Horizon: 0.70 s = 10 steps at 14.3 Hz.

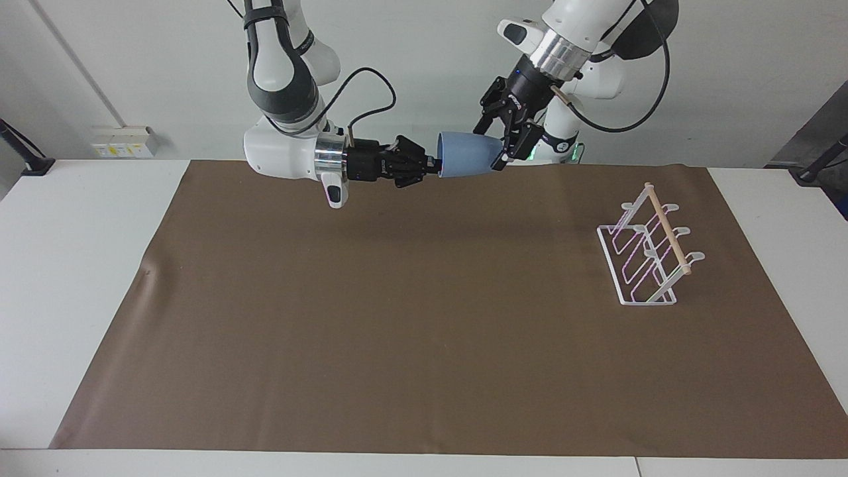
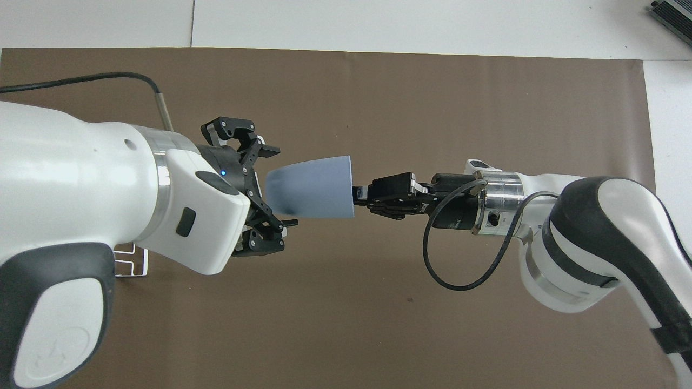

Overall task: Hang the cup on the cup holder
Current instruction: 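Close the left gripper on the cup's base near the right gripper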

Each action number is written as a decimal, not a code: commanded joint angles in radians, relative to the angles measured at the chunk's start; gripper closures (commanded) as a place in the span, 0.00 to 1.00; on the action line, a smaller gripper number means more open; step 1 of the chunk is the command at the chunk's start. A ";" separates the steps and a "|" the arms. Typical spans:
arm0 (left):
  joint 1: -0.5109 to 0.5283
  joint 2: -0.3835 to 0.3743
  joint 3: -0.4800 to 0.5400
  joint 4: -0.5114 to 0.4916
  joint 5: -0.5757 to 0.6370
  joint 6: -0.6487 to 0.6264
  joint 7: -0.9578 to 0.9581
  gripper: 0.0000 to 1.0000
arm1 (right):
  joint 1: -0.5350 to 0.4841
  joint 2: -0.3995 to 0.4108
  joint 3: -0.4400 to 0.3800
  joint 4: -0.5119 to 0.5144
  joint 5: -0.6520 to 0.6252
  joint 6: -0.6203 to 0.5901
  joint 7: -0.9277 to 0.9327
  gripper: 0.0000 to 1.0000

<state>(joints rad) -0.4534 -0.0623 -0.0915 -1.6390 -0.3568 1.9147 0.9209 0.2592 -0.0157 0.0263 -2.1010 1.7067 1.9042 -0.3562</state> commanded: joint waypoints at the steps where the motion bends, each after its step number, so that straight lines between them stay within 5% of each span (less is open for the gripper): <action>1: -0.022 -0.031 0.013 -0.059 -0.007 0.033 -0.007 0.00 | 0.002 -0.030 0.001 -0.037 0.039 0.010 -0.044 1.00; 10: -0.051 -0.016 0.010 -0.085 -0.002 0.110 -0.043 0.00 | 0.000 -0.030 0.003 -0.037 0.039 0.006 -0.049 1.00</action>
<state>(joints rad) -0.4811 -0.0651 -0.0926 -1.7056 -0.3568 1.9958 0.9003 0.2592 -0.0193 0.0265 -2.1090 1.7067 1.9040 -0.3636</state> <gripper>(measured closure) 0.000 0.952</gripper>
